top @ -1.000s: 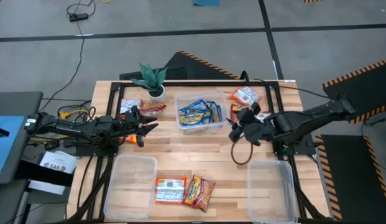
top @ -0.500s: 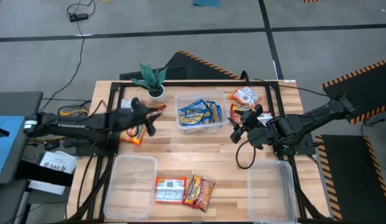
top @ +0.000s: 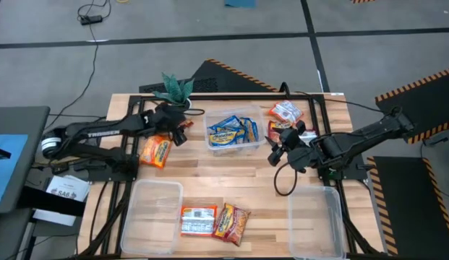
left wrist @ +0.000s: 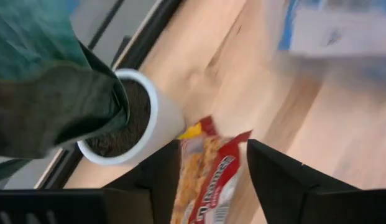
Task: Sort Maruchan noodles
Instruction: Put the red noodle packet into the bottom left transparent bin
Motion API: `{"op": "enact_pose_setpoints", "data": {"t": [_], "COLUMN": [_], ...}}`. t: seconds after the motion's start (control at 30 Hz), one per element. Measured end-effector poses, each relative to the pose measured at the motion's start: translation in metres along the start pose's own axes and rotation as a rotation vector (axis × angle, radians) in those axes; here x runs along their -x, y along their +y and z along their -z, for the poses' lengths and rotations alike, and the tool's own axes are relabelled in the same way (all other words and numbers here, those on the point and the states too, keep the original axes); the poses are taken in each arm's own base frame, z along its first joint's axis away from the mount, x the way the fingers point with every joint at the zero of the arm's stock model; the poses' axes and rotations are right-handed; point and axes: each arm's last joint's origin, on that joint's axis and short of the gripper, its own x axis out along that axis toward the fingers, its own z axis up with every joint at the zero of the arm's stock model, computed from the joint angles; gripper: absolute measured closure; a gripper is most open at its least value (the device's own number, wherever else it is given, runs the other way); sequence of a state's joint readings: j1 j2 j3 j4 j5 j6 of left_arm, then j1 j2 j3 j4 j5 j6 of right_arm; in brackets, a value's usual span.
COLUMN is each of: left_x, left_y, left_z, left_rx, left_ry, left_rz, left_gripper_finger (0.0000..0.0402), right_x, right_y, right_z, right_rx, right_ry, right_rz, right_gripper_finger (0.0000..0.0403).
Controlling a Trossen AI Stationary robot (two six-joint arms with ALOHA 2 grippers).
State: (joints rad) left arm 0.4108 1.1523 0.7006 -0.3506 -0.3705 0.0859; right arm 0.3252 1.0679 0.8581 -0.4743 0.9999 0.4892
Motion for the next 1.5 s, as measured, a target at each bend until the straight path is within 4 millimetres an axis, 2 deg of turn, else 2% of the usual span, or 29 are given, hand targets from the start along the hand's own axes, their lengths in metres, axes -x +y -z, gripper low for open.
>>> {"op": "enact_pose_setpoints", "data": {"t": [0.33,0.6,0.9,1.0,1.07,1.23,1.33,1.5], "left_x": [-0.025,-0.04,-0.053,-0.051,-0.05,-0.045,-0.039,-0.02], "left_y": [-0.009,-0.015,-0.022,-0.024,-0.027,-0.037,-0.042,-0.044], "left_z": [0.004,0.009,0.015,0.015,0.014,0.015,0.016,0.007], "left_rx": [-0.18,-0.272,-0.279,-0.286,-0.294,-0.332,-0.347,-0.334], "left_ry": [0.081,0.133,0.19,0.185,0.18,0.181,0.176,0.129], "left_rz": [-0.032,-0.024,-0.017,-0.019,-0.024,-0.007,-0.004,-0.023], "left_gripper_finger": [0.0169,0.0166,0.0171,0.0199,0.0235,0.0376,0.0395,0.0401], "right_x": [0.0,0.0,0.0,0.0,0.0,0.0,0.0,0.0], "right_y": [0.0,0.0,0.0,0.0,0.0,-0.001,0.0,0.0], "right_z": [0.0,0.001,0.001,0.001,0.001,0.001,0.001,0.001], "right_rx": [0.004,0.007,0.003,0.003,0.003,0.005,0.006,0.006], "right_ry": [0.003,0.005,0.008,0.008,0.008,0.009,0.01,0.01], "right_rz": [-0.001,0.0,-0.001,-0.001,0.0,0.0,0.0,0.001], "right_gripper_finger": [0.0182,0.0182,0.0182,0.0182,0.0182,0.0182,0.0182,0.0182]}}
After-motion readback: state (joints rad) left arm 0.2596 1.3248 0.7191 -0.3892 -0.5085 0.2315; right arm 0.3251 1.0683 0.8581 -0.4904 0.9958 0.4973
